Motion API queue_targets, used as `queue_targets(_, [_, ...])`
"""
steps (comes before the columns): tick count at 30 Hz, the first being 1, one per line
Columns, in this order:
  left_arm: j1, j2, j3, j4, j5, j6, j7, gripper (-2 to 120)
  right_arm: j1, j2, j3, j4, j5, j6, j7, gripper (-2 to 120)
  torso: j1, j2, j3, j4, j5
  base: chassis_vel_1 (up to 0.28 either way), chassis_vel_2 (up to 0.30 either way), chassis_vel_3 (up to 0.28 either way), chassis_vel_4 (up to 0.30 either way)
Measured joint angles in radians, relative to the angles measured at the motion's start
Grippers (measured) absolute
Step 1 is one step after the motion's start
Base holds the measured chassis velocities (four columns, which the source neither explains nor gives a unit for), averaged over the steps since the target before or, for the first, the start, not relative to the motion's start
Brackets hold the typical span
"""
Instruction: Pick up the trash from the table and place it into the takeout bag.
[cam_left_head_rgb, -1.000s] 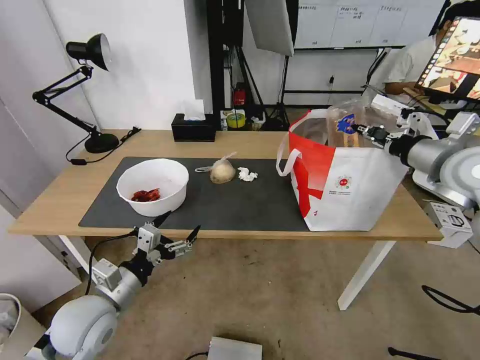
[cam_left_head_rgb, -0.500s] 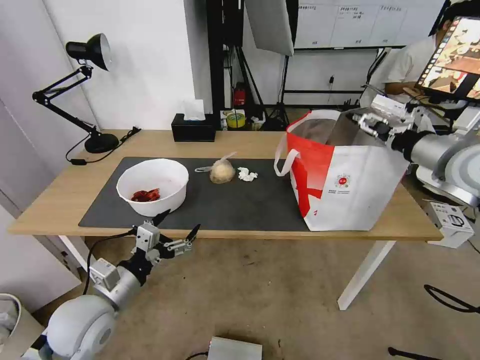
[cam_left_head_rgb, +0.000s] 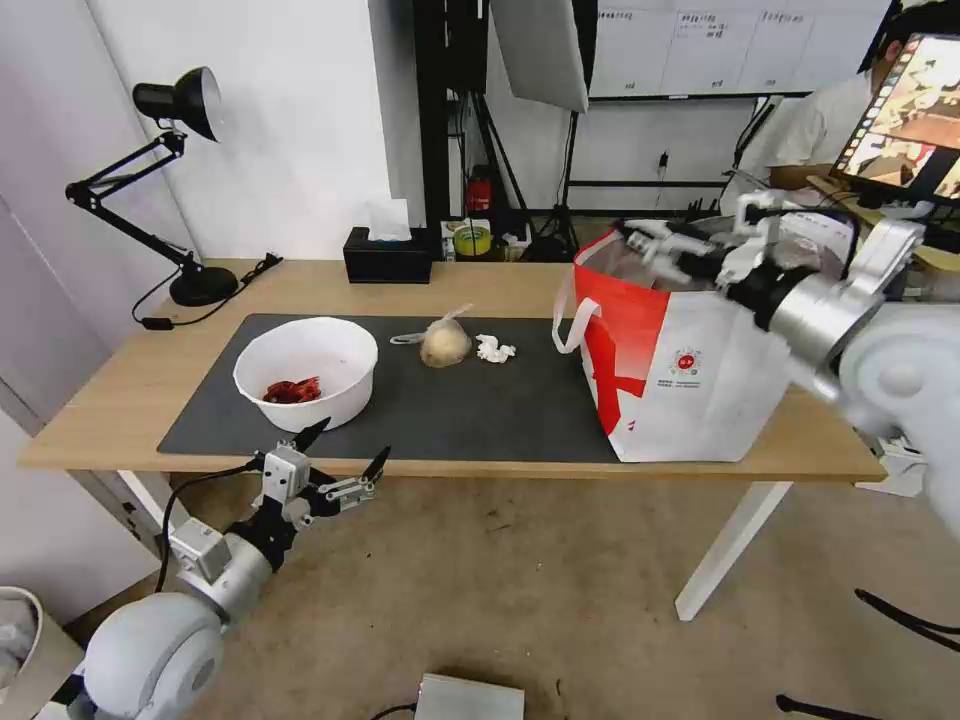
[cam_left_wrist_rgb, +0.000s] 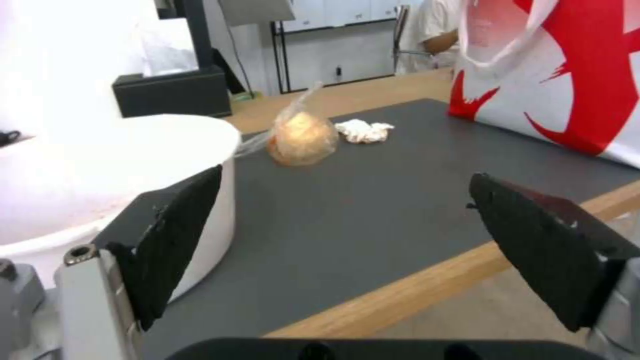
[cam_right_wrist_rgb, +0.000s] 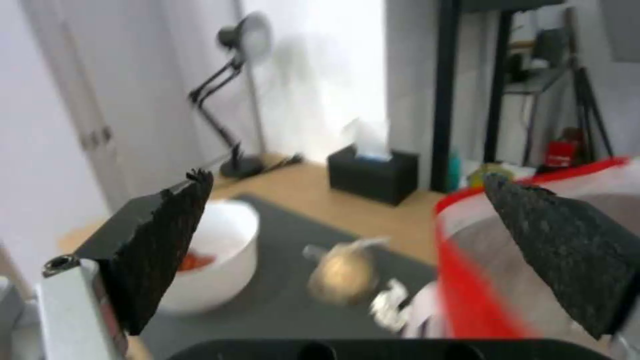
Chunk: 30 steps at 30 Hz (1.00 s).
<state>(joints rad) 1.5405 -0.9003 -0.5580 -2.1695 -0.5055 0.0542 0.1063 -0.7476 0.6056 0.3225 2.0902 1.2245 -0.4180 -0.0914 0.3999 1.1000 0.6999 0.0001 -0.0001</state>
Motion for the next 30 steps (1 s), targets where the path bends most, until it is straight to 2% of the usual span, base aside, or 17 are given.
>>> queue_targets(3, [-0.009, 0.000, 0.011, 0.006, 0.017, -0.003, -0.038, 100, -0.113, -0.009, 0.000, 0.062, -0.062, 0.043, 0.010, 100, 0.000, 0.000, 0.000, 0.0000, 0.0000, 0.000, 0.000, 0.000, 0.000])
queue_targets(4, [-0.009, 0.000, 0.011, 0.006, 0.017, -0.003, -0.038, 100, -0.113, -0.009, 0.000, 0.062, -0.062, 0.043, 0.010, 100, 0.000, 0.000, 0.000, 0.0000, 0.0000, 0.000, 0.000, 0.000, 0.000])
queue_targets(7, [-0.002, -0.008, 0.013, 0.005, 0.033, -0.003, -0.051, 100, -0.260, 0.011, 0.008, 0.113, -0.134, 0.079, 0.030, 100, 0.000, 0.000, 0.000, -0.0003, 0.0002, 0.000, 0.000, 0.000, 0.000])
queue_targets(11, [0.014, -0.015, 0.007, 0.018, 0.043, -0.017, -0.051, 100, -0.368, 0.045, -0.003, 0.125, -0.195, 0.116, 0.062, 100, 0.000, 0.000, 0.000, -0.0001, 0.0001, 0.000, 0.000, 0.000, 0.000])
queue_targets(18, [0.043, -0.036, 0.000, 0.048, 0.061, -0.043, -0.049, 100, -0.483, 0.080, -0.026, 0.111, -0.272, 0.191, 0.086, 100, 0.000, 0.000, 0.000, -0.0001, 0.0001, 0.000, 0.000, 0.000, 0.000])
queue_targets(21, [0.053, -0.049, 0.000, 0.080, 0.074, -0.064, -0.049, 100, -0.539, 0.103, -0.026, 0.091, -0.310, 0.274, 0.091, 100, 0.000, 0.000, 0.000, 0.0000, -0.0001, 0.000, 0.000, 0.000, 0.000])
queue_targets(22, [0.053, -0.049, 0.000, 0.080, 0.074, -0.064, -0.049, 100, -0.539, 0.103, -0.026, 0.091, -0.310, 0.274, 0.091, 100, 0.000, 0.000, 0.000, 0.0000, -0.0001, 0.000, 0.000, 0.000, 0.000])
queue_targets(24, [0.054, -0.050, 0.000, 0.102, 0.076, -0.077, -0.049, 100, -0.573, 0.118, -0.023, 0.066, -0.364, 0.354, 0.091, 100, 0.000, 0.000, 0.000, -0.0001, 0.0001, 0.000, 0.000, 0.000, 0.000])
queue_targets(30, [0.055, -0.050, 0.003, 0.126, 0.076, -0.086, -0.050, 100, -0.633, 0.141, 0.003, 0.045, -0.429, 0.459, 0.084, 100, 0.000, 0.000, 0.000, -0.0001, 0.0000, 0.000, 0.000, 0.000, 0.000])
